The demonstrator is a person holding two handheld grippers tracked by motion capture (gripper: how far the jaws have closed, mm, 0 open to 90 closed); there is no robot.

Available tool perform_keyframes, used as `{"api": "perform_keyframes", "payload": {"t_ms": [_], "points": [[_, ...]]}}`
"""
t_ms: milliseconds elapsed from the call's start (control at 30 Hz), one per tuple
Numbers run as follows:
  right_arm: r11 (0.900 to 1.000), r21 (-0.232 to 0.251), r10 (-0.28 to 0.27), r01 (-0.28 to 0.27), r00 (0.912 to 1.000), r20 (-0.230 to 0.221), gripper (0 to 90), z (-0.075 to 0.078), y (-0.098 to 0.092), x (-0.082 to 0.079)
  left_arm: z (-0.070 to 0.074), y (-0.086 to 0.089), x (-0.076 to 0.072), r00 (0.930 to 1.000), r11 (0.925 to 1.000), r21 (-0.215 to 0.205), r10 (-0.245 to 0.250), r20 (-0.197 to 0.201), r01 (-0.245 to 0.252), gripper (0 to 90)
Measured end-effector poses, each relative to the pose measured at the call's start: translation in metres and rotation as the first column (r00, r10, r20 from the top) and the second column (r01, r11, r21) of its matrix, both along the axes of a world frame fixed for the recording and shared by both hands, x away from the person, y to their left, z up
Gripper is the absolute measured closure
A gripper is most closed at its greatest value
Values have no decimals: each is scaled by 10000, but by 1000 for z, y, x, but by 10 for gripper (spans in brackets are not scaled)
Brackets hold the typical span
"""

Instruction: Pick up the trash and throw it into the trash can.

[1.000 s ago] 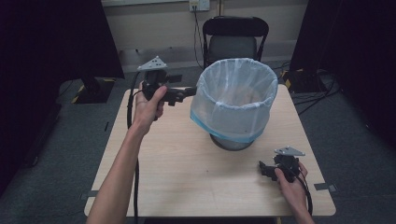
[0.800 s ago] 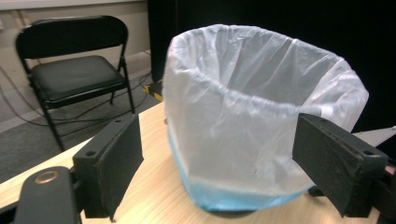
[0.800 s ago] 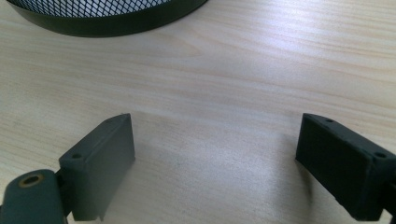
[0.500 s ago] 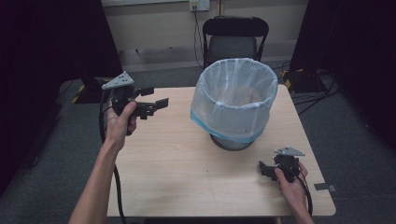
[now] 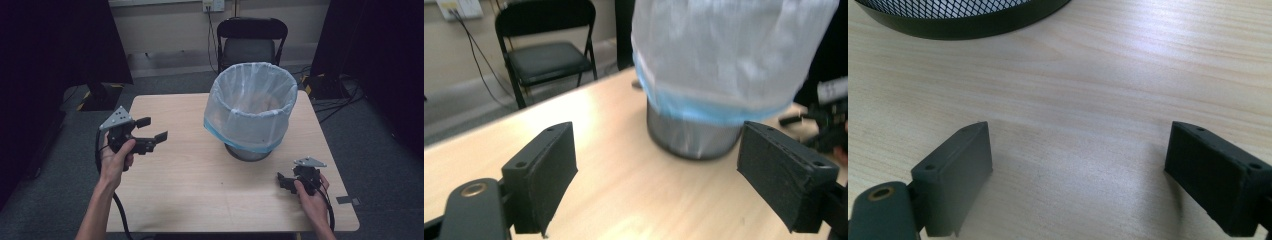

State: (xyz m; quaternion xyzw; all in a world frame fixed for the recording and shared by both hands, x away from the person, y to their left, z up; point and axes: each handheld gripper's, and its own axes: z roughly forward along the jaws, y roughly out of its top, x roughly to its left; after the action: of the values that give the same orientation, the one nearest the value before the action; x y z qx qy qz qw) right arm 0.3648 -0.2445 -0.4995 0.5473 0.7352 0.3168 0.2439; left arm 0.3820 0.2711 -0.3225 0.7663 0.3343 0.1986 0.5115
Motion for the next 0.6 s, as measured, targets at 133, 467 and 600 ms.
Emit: {"api": "perform_keyframes", "payload": {"t_ms": [133, 467, 600], "points": [[10000, -1, 0, 0, 10000, 0, 105, 0, 0, 0, -18, 10, -8, 9987, 9989, -75, 463, -221, -465, 158], [10000, -4, 1, -1, 10000, 0, 105, 0, 0, 0, -67, 32, -24, 9821, 9874, 261, 1578, -1029, -1560, 158], [10000, -6, 3, -3, 10000, 1, 105, 0, 0, 0, -88, 39, -26, 9759, 9826, 396, 1849, -1159, -1814, 158]]}}
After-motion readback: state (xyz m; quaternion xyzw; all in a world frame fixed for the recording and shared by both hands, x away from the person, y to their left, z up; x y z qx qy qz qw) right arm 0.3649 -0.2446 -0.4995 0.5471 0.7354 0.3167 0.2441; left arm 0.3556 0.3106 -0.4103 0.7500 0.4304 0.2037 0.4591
